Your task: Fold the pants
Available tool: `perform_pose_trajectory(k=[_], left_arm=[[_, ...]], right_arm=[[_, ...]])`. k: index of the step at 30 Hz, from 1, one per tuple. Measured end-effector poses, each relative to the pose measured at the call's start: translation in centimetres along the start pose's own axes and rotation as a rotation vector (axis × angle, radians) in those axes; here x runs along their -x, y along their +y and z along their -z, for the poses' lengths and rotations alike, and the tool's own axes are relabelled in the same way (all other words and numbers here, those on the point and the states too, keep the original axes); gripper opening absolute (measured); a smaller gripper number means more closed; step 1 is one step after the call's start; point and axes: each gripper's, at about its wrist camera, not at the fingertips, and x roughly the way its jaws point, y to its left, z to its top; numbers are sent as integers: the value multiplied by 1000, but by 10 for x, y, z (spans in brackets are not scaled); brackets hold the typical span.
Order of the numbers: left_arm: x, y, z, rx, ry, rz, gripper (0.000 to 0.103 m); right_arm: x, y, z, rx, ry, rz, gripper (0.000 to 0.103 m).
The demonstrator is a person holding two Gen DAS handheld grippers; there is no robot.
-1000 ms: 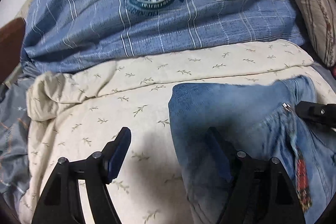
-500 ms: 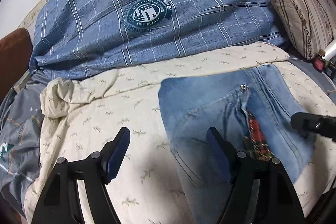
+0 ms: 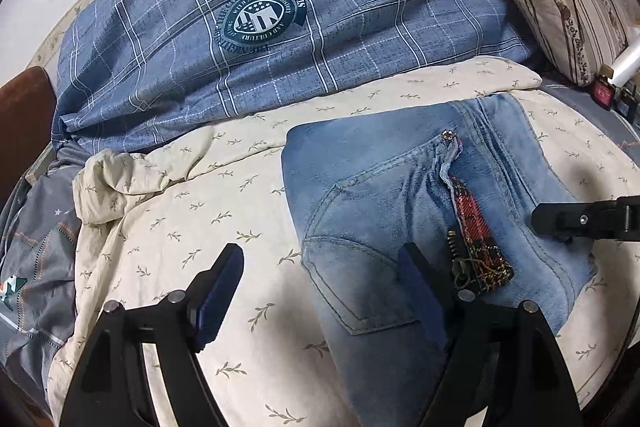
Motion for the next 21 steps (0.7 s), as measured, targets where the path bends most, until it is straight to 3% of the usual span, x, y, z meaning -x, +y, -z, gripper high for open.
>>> perform_pose_trajectory(k=[9, 21], left_arm=[[-3, -6, 0, -39, -12, -15, 81], [-9, 0, -2, -15, -9, -19, 93]], right_arm=[[-4, -2, -4, 9, 29, -18, 30], [-6, 1, -6, 27, 38, -6, 30]])
